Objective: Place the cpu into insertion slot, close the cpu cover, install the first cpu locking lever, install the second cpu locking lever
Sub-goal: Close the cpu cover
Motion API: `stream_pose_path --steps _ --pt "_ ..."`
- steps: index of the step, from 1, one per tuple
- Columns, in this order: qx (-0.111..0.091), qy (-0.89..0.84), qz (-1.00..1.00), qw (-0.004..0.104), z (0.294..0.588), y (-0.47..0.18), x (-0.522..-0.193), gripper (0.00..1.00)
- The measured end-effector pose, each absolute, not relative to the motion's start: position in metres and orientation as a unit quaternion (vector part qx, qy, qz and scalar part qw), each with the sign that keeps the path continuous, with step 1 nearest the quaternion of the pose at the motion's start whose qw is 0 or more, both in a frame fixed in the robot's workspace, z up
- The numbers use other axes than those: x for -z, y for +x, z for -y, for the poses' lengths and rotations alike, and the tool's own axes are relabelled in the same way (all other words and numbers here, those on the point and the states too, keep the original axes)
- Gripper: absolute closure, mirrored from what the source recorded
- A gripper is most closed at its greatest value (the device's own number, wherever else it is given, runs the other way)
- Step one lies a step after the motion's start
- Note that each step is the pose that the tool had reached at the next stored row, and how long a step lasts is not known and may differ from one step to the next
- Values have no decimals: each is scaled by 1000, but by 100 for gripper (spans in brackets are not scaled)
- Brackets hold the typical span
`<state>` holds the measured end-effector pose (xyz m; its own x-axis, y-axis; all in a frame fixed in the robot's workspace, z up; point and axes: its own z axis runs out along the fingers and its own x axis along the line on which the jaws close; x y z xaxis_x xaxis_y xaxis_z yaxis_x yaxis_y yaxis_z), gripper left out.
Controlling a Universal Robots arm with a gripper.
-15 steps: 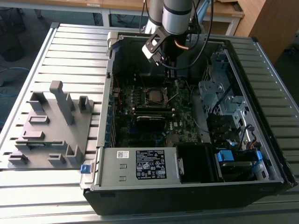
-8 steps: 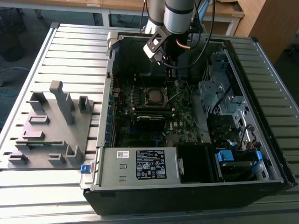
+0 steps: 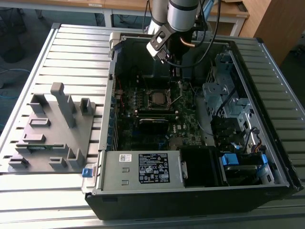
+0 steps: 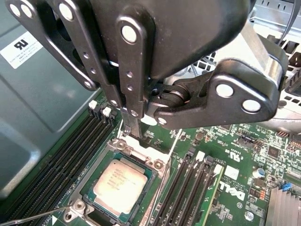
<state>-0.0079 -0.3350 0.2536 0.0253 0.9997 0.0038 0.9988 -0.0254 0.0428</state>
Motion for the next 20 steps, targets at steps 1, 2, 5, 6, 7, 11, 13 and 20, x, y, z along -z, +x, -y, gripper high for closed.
stream_pose_path --steps 1,2,5,6,7,11,13,20 --pt "-16 716 -698 14 335 -8 -254 90" --pt "-16 716 -698 14 335 -8 -254 90" --pt "-16 716 -698 14 335 -8 -254 90" --pt "-16 716 -698 14 335 -8 -254 90" --pt "-16 716 -698 14 335 -8 -254 90" --pt "-16 716 -698 14 335 -1 -254 90" --pt "-16 716 -698 14 335 4 -254 90" --pt "-15 716 -698 13 335 8 -254 90"
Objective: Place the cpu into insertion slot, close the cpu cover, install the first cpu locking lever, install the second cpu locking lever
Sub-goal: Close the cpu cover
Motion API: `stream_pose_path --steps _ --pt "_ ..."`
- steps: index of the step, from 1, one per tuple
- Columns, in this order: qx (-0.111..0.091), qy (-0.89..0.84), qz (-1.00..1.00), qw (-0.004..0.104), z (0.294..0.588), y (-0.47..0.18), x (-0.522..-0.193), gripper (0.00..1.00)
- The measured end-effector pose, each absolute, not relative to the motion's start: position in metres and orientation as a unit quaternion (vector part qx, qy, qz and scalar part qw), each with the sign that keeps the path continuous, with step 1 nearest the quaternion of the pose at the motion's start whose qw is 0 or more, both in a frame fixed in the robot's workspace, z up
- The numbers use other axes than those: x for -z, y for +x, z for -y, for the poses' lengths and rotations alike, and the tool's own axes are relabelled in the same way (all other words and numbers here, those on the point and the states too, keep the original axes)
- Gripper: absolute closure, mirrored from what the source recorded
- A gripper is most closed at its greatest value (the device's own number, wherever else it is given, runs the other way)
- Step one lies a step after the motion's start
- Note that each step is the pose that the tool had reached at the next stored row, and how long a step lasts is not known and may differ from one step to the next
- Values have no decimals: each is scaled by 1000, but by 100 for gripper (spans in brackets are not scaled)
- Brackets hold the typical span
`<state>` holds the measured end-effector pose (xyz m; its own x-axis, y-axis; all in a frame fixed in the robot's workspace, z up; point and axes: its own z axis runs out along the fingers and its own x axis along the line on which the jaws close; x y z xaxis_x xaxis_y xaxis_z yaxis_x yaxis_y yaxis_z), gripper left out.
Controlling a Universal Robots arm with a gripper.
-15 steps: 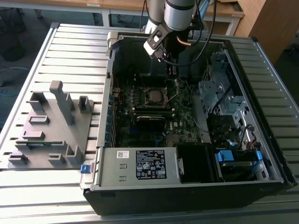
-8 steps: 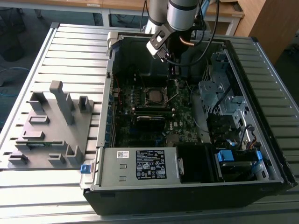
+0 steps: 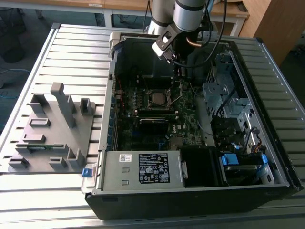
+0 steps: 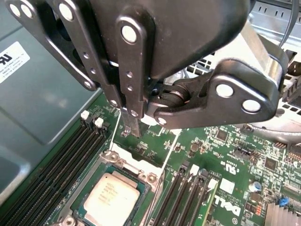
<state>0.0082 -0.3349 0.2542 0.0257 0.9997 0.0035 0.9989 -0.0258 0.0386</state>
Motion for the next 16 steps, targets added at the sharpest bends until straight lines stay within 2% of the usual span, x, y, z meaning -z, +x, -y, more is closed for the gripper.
stream_pose_path --steps 16 --pt "-12 717 -697 12 335 22 -257 90"
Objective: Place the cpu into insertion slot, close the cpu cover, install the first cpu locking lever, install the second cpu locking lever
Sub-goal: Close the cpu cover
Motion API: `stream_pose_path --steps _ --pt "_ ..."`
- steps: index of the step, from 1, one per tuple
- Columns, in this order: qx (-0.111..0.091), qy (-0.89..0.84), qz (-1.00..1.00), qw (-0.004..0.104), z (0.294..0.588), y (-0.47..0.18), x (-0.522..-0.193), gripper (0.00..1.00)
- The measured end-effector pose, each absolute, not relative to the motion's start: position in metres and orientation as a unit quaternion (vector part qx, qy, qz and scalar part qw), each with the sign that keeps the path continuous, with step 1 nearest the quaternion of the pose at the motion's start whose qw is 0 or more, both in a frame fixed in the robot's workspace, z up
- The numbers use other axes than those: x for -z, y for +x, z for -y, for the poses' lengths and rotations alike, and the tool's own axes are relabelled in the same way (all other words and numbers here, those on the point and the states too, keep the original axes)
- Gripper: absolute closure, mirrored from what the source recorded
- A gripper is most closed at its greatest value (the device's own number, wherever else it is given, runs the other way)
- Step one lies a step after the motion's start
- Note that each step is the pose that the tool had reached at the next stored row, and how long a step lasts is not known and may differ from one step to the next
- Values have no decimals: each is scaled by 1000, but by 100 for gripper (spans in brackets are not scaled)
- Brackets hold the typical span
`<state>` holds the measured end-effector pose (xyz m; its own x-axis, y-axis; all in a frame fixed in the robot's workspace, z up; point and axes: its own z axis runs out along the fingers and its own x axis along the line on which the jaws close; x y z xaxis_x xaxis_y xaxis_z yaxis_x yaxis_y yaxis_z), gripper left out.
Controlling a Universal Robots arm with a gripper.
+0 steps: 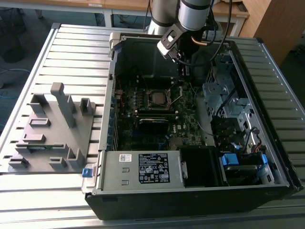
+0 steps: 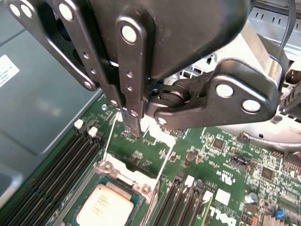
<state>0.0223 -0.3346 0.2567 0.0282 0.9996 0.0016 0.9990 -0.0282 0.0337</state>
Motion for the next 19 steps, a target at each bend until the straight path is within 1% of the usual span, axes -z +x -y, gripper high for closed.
stream_pose_path --steps 19 --pt "-12 717 -697 11 334 48 -257 90"
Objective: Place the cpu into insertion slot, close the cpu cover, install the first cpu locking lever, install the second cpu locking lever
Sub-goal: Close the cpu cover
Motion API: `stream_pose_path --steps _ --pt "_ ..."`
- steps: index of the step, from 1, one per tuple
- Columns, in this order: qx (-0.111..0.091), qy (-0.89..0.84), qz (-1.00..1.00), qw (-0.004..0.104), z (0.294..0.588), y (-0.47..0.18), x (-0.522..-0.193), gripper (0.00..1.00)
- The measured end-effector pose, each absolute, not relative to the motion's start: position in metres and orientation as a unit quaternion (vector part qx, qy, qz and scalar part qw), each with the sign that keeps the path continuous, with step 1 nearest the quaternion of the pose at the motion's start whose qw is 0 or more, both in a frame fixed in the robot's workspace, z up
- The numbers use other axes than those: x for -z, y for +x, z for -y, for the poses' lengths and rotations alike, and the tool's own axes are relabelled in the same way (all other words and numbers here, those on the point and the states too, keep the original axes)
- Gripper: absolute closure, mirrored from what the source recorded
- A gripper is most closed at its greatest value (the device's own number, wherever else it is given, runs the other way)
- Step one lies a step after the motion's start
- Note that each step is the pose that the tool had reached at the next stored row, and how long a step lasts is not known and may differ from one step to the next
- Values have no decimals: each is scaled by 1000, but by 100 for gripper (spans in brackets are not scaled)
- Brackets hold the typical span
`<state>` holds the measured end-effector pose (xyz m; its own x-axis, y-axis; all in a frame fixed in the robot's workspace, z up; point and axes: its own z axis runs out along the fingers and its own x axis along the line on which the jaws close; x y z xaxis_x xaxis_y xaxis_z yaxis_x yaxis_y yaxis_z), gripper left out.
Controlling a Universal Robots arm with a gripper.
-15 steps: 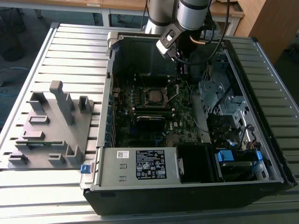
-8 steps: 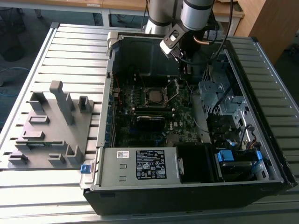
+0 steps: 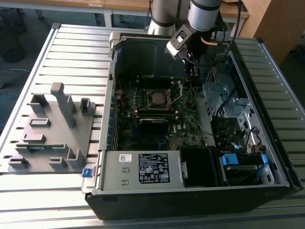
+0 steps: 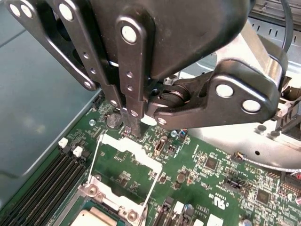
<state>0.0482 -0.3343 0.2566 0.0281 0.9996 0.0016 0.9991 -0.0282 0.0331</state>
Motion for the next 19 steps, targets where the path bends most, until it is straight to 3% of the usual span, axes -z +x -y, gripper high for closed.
stream_pose_path --steps 19 --pt "-12 722 -691 11 334 51 -244 90"
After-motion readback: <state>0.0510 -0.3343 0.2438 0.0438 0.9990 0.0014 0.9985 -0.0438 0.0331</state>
